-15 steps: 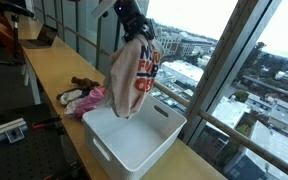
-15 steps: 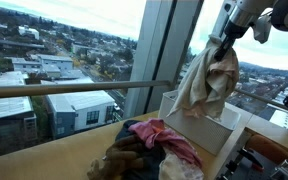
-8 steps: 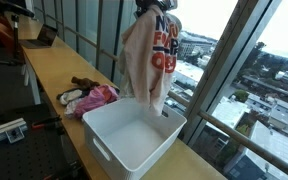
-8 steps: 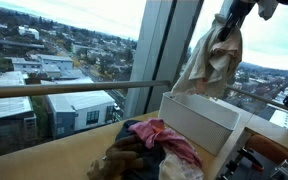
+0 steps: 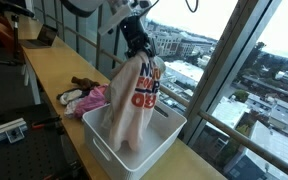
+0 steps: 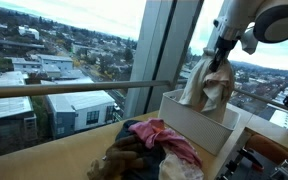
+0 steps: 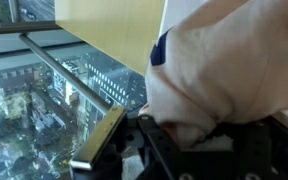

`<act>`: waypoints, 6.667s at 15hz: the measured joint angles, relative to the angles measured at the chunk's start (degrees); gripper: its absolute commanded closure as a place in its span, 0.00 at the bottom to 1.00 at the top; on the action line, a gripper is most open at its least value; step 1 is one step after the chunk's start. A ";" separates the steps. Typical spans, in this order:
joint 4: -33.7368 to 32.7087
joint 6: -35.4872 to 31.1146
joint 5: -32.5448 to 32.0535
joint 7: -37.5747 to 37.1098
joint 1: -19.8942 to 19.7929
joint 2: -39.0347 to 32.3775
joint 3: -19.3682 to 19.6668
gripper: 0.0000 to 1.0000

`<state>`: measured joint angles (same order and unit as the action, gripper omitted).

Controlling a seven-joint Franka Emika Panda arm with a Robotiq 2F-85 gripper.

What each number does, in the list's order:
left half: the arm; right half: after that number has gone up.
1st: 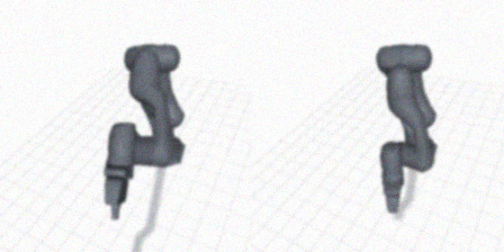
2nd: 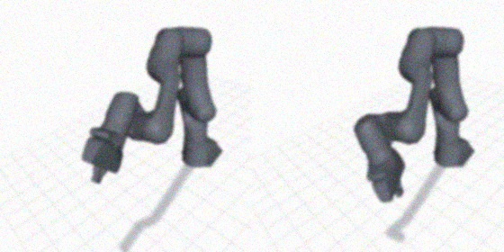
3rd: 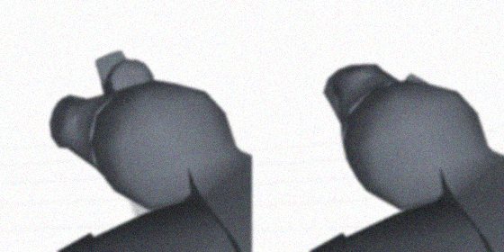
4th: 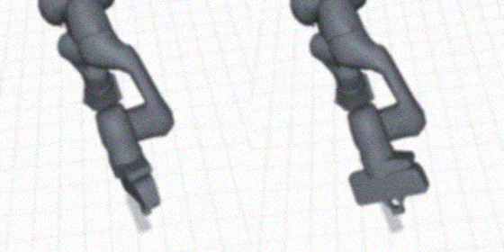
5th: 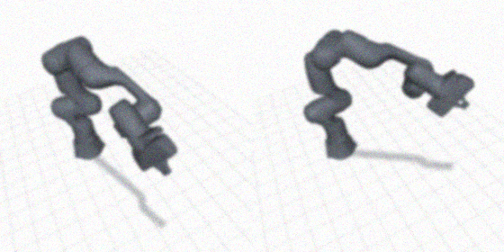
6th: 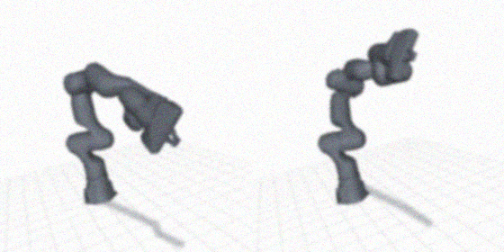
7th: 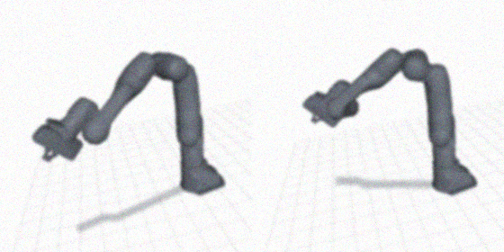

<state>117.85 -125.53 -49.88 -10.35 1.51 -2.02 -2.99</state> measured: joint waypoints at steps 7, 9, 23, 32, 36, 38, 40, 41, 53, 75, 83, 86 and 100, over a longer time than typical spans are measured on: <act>8.46 -5.92 -5.42 -5.23 0.55 -3.42 0.90 0.47; 10.52 -5.61 -6.97 -6.16 2.27 -0.97 -0.36 0.33; 16.06 -7.97 -7.07 -16.60 15.79 3.24 -15.99 0.00; 15.10 -27.29 -6.98 -17.50 7.43 -11.73 -7.33 0.00; 12.06 -29.90 -6.98 -17.16 5.70 -18.59 -6.96 0.00; 9.97 -29.94 -6.98 -17.08 5.74 -21.82 -7.09 0.00; 7.84 -29.94 -6.99 -16.60 5.77 -24.58 -7.18 0.00; 6.81 -29.94 -7.00 -16.21 5.77 -25.78 -7.20 0.00; -2.23 -29.89 -0.57 -8.43 8.99 -38.37 -4.96 0.26; 0.98 -25.47 14.57 7.87 10.79 -24.80 -2.88 1.00; 3.37 -13.13 15.45 10.55 7.61 -3.91 -2.11 1.00; 3.83 -10.56 15.45 11.26 5.17 1.80 -1.43 1.00; 3.23 -3.23 15.64 13.80 -0.80 16.87 1.03 1.00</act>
<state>121.08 -128.75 -34.24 3.45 0.71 14.85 -1.96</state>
